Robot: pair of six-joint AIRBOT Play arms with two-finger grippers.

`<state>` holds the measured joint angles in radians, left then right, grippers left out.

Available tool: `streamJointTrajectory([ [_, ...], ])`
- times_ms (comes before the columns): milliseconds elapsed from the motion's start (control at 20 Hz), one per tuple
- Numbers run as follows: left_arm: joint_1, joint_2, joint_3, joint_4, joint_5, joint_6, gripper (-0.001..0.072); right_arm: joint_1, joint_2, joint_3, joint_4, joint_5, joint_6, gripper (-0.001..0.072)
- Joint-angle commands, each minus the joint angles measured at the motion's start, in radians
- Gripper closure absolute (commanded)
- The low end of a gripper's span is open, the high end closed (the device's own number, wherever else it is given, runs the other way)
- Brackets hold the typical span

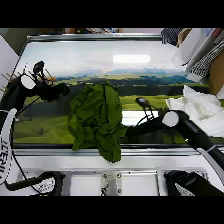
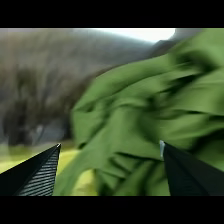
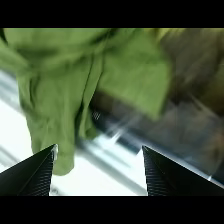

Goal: Fold the clothes and pants, and hang the long-sleeved shirts on hangers.

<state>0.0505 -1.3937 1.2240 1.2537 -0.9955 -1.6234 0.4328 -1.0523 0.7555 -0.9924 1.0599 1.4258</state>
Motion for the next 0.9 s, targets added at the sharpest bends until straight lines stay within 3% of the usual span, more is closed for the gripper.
streamJointTrajectory([
  [0, 0.044, -0.114, 0.000, -0.002, -0.033, 0.000, 0.0020, 0.137, -0.111, -0.065, 0.053, -0.080, 0.004, 0.0132],
  [300, 0.043, -0.209, 0.000, -0.142, -0.012, 0.050, 0.0020, 0.264, -0.267, -0.064, 0.139, -0.196, 0.004, 0.0131],
  [650, -0.023, -0.280, 0.003, -0.260, 0.087, 0.066, 0.0023, 0.302, -0.288, -0.063, 0.238, -0.299, 0.004, 0.0139],
  [700, -0.031, -0.280, 0.006, -0.259, 0.105, 0.064, 0.0196, 0.303, -0.288, -0.063, 0.238, -0.305, 0.004, 0.0247],
  [750, -0.030, -0.280, 0.013, -0.261, 0.111, 0.064, 0.0486, 0.303, -0.288, -0.063, 0.237, -0.305, 0.003, 0.0472],
  [800, -0.030, -0.279, 0.029, -0.260, 0.106, 0.063, 0.0692, 0.302, -0.288, -0.063, 0.232, -0.305, 0.003, 0.0648],
  [850, -0.021, -0.277, 0.057, -0.259, 0.084, 0.064, 0.0696, 0.290, -0.283, -0.063, 0.216, -0.301, 0.003, 0.0695],
])
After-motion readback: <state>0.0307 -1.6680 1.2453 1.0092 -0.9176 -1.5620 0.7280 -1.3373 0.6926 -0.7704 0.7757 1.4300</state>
